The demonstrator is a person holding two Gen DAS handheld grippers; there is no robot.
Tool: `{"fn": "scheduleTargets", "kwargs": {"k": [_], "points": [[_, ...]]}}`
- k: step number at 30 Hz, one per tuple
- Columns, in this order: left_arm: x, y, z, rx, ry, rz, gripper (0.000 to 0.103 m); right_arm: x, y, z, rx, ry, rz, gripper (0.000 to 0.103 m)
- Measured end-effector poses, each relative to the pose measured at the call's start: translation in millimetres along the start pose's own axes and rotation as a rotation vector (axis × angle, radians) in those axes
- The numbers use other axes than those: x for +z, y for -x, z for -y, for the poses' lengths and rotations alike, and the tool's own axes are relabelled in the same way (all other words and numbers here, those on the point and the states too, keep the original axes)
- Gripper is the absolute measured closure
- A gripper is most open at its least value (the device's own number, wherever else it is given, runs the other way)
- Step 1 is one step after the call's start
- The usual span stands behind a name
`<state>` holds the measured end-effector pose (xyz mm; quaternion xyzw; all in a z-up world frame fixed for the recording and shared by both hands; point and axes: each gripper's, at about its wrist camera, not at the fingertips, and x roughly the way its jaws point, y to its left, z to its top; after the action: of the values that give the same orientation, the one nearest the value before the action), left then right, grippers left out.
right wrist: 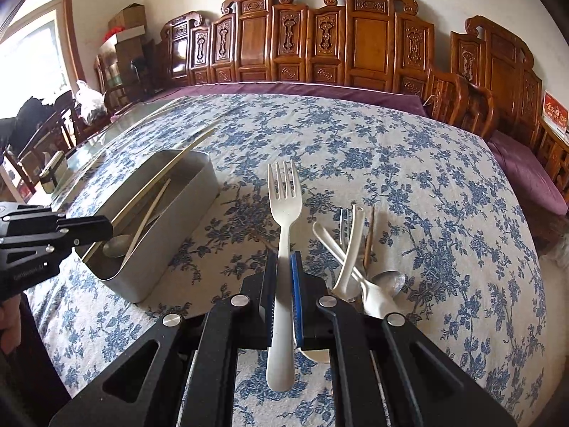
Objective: Organize utensils
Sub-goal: 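Lower the chopstick into the grey tray and open the left tool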
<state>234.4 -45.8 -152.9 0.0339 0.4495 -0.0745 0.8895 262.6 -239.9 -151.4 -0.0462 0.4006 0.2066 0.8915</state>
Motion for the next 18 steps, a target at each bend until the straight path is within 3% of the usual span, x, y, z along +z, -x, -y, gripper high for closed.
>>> {"fn": "scheduleTargets", "kwargs": {"k": [9, 18], "points": [[-9, 7, -26, 0.009, -0.006, -0.013, 0.099, -2, 7, -18, 0.024, 0.021, 0.010, 0.094], [-21, -14, -44, 0.009, -0.017, -0.089, 0.099, -3, 7, -31, 0.035, 0.039, 0.008, 0.094]]}}
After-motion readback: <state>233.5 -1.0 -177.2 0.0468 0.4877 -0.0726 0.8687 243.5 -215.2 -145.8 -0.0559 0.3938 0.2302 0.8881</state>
